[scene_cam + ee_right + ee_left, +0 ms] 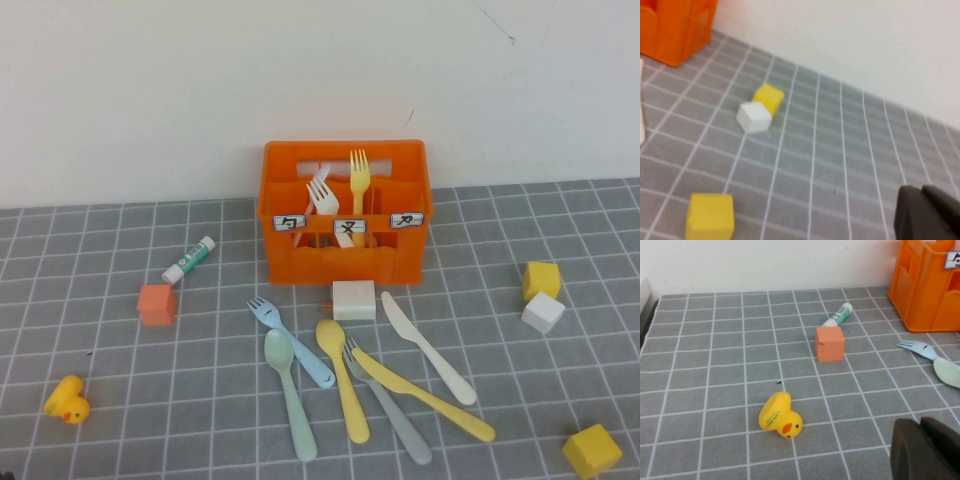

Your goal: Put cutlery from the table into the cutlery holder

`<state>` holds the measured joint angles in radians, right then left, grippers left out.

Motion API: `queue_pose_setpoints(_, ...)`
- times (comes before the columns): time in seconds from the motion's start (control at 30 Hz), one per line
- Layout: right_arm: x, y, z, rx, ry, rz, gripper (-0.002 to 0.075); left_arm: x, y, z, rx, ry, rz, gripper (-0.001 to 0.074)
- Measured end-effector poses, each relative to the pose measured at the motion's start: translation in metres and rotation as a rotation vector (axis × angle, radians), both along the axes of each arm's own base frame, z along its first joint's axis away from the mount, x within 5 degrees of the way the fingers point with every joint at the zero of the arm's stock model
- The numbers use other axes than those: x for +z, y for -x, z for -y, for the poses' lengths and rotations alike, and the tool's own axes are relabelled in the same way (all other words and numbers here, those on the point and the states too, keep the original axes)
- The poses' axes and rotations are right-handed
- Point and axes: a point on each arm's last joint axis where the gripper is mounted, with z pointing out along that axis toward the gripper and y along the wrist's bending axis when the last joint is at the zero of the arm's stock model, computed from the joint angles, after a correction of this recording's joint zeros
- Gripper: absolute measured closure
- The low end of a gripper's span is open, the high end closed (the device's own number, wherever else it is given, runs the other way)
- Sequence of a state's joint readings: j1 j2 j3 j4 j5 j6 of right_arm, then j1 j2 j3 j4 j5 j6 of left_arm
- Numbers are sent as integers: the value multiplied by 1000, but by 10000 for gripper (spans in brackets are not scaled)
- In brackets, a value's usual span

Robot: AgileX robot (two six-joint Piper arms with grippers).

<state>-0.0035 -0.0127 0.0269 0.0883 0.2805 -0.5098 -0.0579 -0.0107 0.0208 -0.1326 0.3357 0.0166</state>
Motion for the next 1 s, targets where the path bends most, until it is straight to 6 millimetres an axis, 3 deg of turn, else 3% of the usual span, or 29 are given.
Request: queue_pose_setpoints(1.0, -5, 2, 4, -101, -196, -58, 726, 0, 0, 0, 0, 0, 0, 735)
